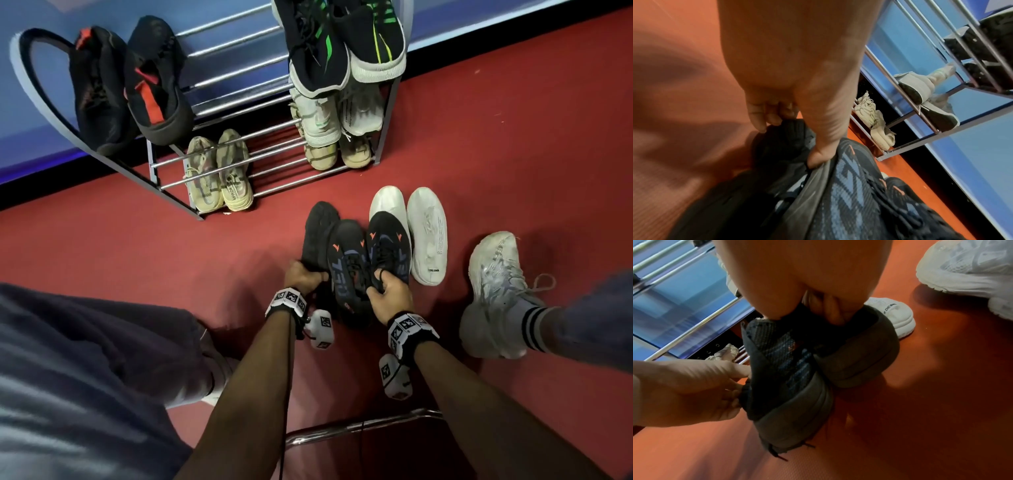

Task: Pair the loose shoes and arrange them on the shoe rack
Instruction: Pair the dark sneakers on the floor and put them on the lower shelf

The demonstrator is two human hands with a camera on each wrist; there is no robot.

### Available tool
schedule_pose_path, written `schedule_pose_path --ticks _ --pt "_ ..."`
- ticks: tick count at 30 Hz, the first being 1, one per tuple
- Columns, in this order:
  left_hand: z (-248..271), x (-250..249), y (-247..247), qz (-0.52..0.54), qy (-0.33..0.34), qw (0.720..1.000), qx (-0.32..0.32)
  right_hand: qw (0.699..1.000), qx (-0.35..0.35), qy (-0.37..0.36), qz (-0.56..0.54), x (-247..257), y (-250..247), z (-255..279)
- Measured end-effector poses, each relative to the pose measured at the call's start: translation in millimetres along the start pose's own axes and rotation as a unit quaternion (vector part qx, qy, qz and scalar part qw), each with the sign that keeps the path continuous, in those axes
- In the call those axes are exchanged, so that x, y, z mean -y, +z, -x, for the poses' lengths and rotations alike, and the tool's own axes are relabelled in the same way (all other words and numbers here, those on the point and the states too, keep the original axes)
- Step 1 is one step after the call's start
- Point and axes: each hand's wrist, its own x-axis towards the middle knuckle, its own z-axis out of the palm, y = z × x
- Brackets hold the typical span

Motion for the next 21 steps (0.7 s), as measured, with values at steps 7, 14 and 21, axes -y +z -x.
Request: schedule_pose_path --ticks 7,14,21 --pt "23 -5 0 0.037 -0.026 0.999 -0.014 1.000 0.018 -0.008 0.003 -2 3 1" --pt "44 10 -7 -0.019 0.000 0.997 -0.073 0.998 0.058 -0.023 0.032 -2 16 5" --pt "63 69 -52 -0.023 -0.065 0.987 -0.146 0.991 0.124 -0.051 0.029 23 64 14"
